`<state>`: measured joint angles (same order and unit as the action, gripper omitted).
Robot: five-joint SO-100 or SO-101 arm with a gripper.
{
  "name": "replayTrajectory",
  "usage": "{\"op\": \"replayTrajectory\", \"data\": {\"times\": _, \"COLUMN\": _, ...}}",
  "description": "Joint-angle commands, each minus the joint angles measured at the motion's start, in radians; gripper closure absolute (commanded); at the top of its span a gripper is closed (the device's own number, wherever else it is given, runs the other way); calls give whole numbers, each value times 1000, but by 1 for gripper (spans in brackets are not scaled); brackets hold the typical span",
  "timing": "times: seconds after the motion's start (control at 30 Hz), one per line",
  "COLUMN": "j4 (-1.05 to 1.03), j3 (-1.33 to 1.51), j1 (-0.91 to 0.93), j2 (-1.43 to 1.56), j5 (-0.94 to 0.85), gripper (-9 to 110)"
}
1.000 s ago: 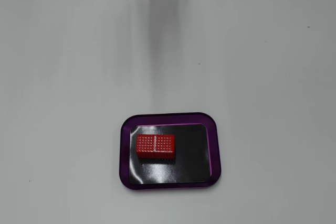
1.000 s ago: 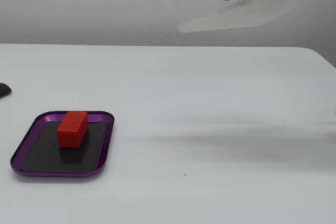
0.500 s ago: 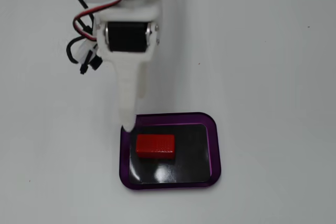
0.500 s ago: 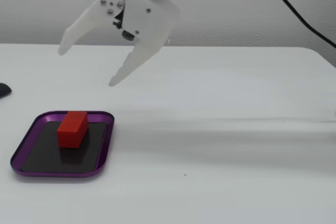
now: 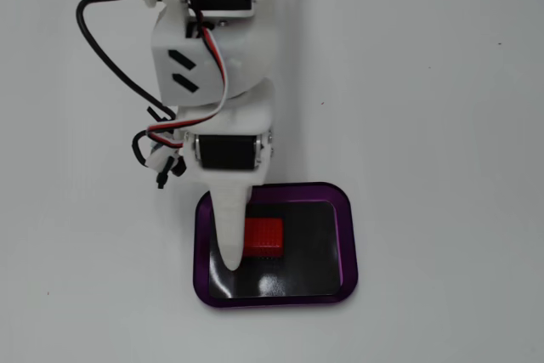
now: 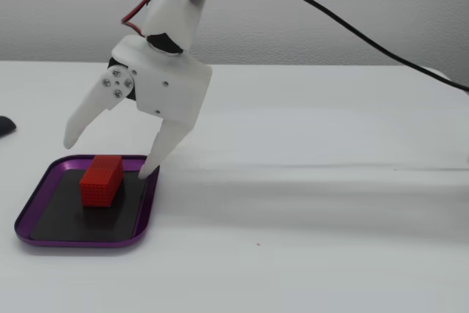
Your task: Remove the cube from the box.
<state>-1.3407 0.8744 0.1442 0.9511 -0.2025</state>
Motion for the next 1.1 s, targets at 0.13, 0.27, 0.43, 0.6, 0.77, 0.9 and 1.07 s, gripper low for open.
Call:
{"op": "replayTrajectory", "data": {"times": 0.13, "j4": 6, "j3": -35, "j1": -18, "j2": 11, "j5": 2, "gripper": 73}}
{"op": "replayTrajectory", "data": {"times": 0.27, "j4": 8, "j3": -29, "j1": -26, "j2": 9, "j5": 2, "gripper": 73}}
{"op": "replayTrajectory", "data": {"times": 0.43, "j4": 25, "j3": -28, "j1": -28, "j2": 9, "j5": 0, "gripper": 73}}
{"op": "replayTrajectory", "data": {"times": 0.6, "j4": 66, "j3": -26, "j1": -26, "j2": 8, "j5": 0, "gripper": 73}}
{"op": "replayTrajectory", "data": {"times": 0.77, "j4": 81, "j3": -21, "j1": -26, "j2": 8, "j5": 0, "gripper": 79}}
{"op": "replayTrajectory", "data": {"times": 0.9, "j4": 81, "j3": -21, "j1": -26, "j2": 8, "j5": 0, "gripper": 81}}
{"op": "replayTrajectory", "data": {"times": 1.07, "j4": 81, "j3": -21, "j1": -26, "j2": 8, "j5": 0, "gripper": 82}}
